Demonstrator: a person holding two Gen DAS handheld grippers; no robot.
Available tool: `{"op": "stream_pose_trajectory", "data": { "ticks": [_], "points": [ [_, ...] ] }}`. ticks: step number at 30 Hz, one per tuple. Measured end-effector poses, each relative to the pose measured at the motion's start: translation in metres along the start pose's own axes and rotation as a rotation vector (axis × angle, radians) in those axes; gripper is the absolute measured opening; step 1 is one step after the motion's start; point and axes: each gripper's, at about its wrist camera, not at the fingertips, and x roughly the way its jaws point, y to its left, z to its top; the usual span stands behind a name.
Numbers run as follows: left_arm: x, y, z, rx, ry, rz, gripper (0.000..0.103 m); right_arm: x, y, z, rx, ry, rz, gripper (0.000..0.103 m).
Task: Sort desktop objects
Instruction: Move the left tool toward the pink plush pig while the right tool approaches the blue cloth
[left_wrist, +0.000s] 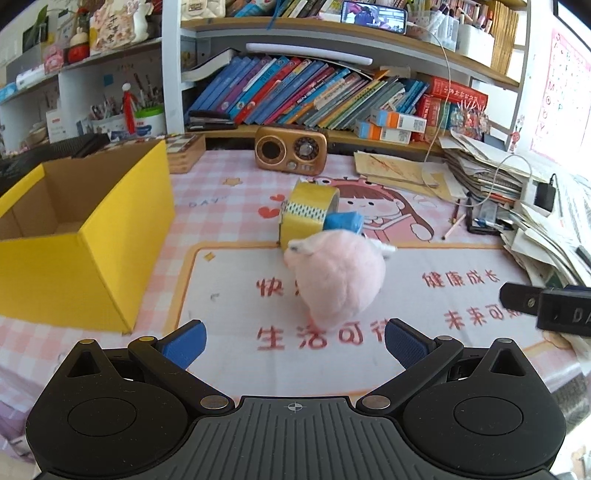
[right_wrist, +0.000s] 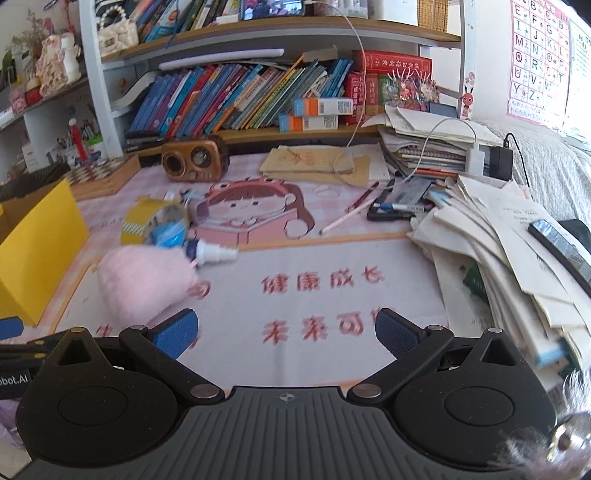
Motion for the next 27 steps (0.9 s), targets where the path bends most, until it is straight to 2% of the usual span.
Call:
{"op": "stream_pose_trajectory", "data": {
  "ticks": [6,17,27],
  "points": [
    [0.021,-0.014,0.012,-0.008,0.007,0.024,0.103,0.018,-0.013,0.018,0.006,-0.015,0.021,0.103],
    [0.063,-0.041,0.029,0.055,-0.008,0.011,0.102,0.039,-0.028,0.031,0.007,-0.002,0.033,0.103],
    [0.086,-0.05,0.031,0.067,0.008,0.03,0.087,0.046,-0.035,0.029,0.009,0.022,0.026,0.103]
  ]
}}
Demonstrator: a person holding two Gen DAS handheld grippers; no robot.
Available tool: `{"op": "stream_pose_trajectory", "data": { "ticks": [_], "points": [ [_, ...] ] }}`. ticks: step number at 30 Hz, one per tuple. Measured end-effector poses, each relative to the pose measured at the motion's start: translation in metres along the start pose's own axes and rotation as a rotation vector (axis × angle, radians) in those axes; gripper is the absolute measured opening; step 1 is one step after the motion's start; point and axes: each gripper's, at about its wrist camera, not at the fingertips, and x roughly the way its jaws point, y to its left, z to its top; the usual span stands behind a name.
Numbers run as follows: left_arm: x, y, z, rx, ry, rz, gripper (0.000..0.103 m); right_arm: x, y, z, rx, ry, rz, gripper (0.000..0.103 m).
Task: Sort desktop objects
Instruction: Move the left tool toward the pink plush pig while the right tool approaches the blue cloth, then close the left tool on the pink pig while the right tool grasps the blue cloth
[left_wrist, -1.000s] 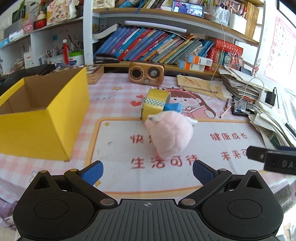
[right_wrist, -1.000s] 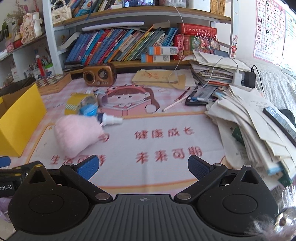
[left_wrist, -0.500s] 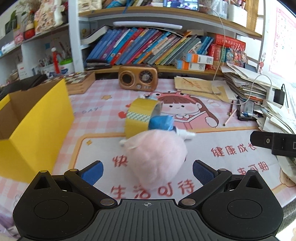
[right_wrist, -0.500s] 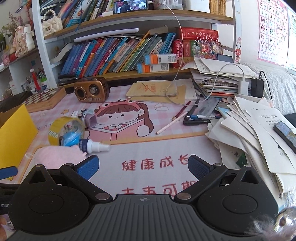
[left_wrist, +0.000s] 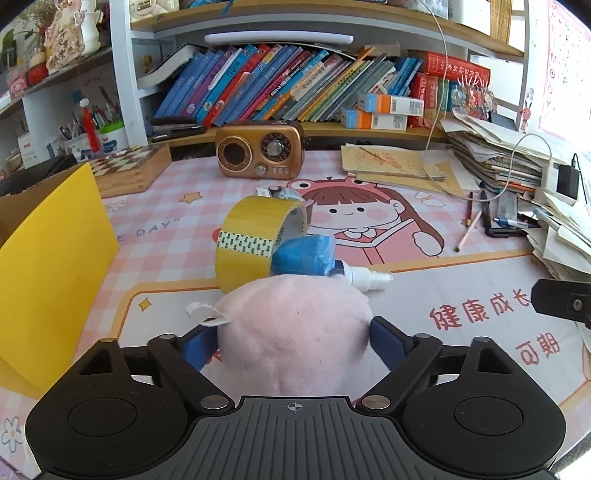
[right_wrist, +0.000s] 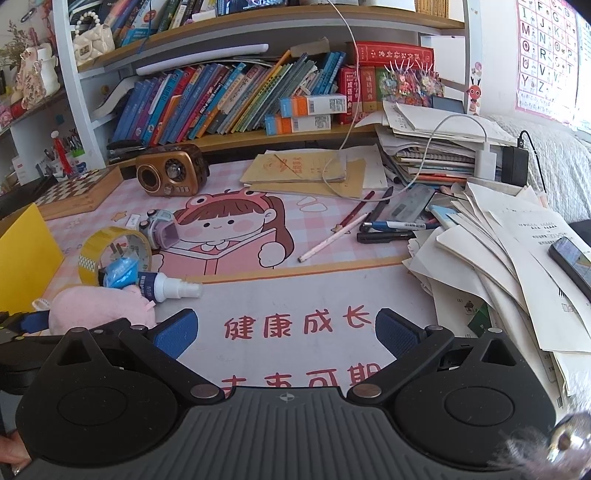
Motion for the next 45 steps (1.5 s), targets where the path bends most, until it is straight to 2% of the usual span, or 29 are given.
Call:
{"op": "stream_pose_trajectory", "data": {
  "ticks": [3,5,7,14,23,27,31,34,37,42,45],
  "points": [
    [0.002,0.002,0.002,-0.018,-0.007,-0.013,0.081,0.001,0.001,0.0,-0.003,0.004,0.006,0.103],
    [0.0,0.003,0.003,-0.021,-0.01,-0.022,0.072,0.003,0.003,0.001,-0.006,0.006,0.013,0.103],
    [-0.004,0.006,0.004,-0.031,-0.003,-0.042,0.069,0.004,0.005,0.002,-0.01,0.005,0.023,0.103],
    [-0.039,0.031,-0.013,-0.097,0.03,-0.09,0.068,0.014,0.022,0.007,-0.041,0.011,0.08,0.103],
    [-0.084,0.07,-0.04,-0.232,0.032,0.021,0.068,0.043,0.07,0.005,-0.2,0.067,0.216,0.1],
    [-0.095,0.076,-0.049,-0.261,0.041,0.058,0.068,0.059,0.102,0.005,-0.288,0.087,0.279,0.084],
    [-0.106,0.08,-0.054,-0.273,0.035,0.09,0.068,0.075,0.129,-0.002,-0.368,0.106,0.319,0.074],
    [-0.113,0.084,-0.056,-0.288,0.02,0.106,0.068,0.087,0.149,-0.007,-0.425,0.114,0.322,0.067],
    [-0.119,0.086,-0.058,-0.299,0.005,0.112,0.068,0.099,0.161,-0.009,-0.453,0.13,0.312,0.057],
    [-0.124,0.092,-0.062,-0.32,-0.006,0.123,0.068,0.107,0.164,-0.01,-0.456,0.159,0.302,0.037],
    [-0.126,0.097,-0.063,-0.332,-0.012,0.124,0.068,0.105,0.164,-0.011,-0.461,0.155,0.299,0.032]
  ]
}}
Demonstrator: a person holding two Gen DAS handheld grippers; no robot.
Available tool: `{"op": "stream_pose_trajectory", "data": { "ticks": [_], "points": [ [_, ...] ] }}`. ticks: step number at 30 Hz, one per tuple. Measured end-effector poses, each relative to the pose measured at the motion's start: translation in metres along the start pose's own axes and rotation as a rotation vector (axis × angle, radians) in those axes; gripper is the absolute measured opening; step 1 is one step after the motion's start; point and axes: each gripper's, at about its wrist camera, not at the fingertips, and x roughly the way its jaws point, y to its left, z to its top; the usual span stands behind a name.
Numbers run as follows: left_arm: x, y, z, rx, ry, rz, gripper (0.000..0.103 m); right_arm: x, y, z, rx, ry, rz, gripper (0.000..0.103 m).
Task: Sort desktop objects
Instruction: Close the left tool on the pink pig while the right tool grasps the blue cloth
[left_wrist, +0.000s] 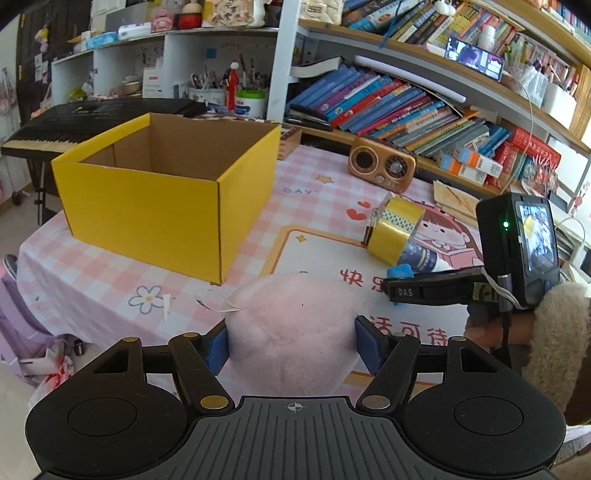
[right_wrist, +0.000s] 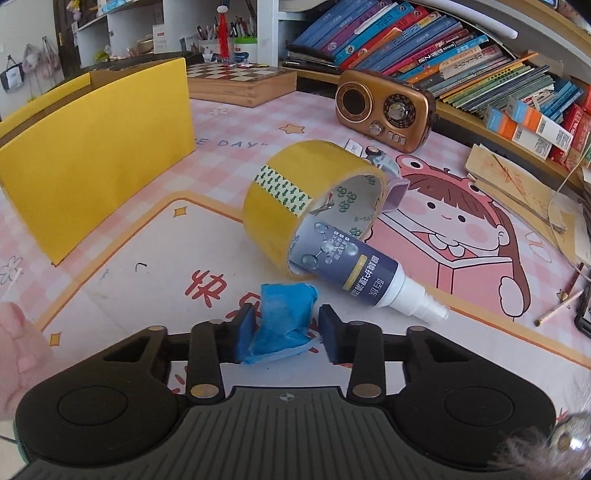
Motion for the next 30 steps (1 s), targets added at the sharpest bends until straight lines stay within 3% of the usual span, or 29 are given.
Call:
{"op": "stream_pose_trajectory", "data": {
  "ticks": [7,20,30],
  "points": [
    [0.0,0.003,0.003,0.008,-0.015,-0.035,0.068,-0.014,-0.003,-0.006,0.039,-0.014,-0.011,0.029],
    [-0.009,0.019,0.014,0.047,-0.072,-0.161,0.068,-0.097,-0.004,-0.022,0.214,-0.078,-0.007,0.028],
    [-0.019,0.055,0.014,0.063,-0.074,-0.234,0.068,-0.136,0.04,-0.042,0.276,-0.097,-0.052,0.028]
  ]
}}
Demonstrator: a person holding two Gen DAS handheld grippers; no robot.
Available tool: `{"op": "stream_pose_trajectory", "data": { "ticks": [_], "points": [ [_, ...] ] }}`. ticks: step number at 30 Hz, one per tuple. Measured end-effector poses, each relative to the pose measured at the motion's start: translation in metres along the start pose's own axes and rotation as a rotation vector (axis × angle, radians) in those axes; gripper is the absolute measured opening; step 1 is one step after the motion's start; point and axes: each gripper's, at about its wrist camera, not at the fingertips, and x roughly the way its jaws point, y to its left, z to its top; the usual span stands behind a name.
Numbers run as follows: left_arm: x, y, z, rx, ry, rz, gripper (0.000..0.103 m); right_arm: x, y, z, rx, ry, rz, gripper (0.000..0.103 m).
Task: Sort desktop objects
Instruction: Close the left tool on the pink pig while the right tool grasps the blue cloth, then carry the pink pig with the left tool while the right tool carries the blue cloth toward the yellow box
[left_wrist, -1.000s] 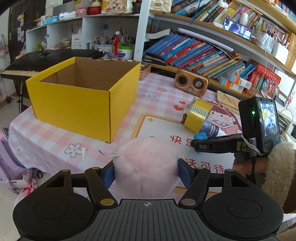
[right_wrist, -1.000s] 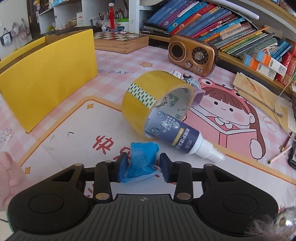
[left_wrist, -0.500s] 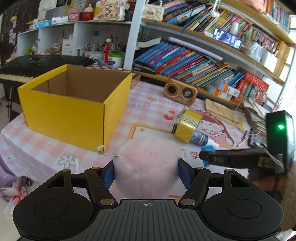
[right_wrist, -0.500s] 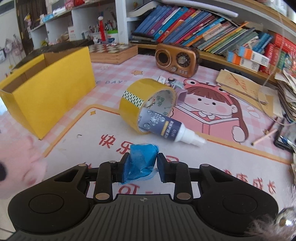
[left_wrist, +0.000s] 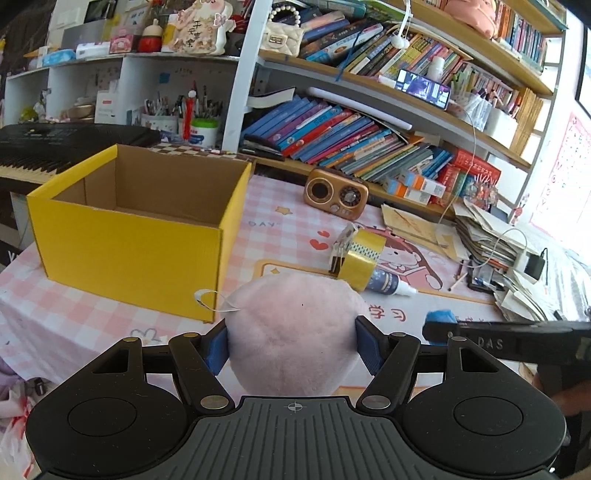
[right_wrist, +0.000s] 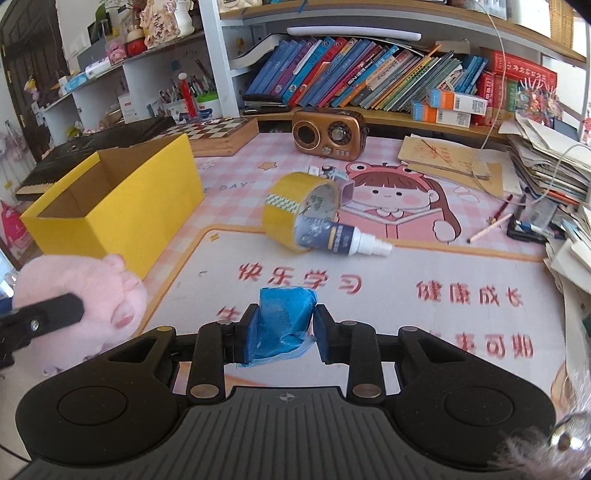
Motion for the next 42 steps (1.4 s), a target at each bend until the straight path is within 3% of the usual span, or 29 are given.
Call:
{"op": "stream_pose_trajectory", "data": {
  "ticks": [25,42],
  "points": [
    [-0.077,0.087,-0.037,0.033,0.045,-0.063,0.068,-0.041,0.125,-0.074,0.021,0.012,-0.027,0.028],
    [-0.108,0.122,-0.046,-0.014,0.01,-0.044,0.068,-0.051,0.166,-0.084,-0.028,0.014,0.001,0.028]
  ]
}}
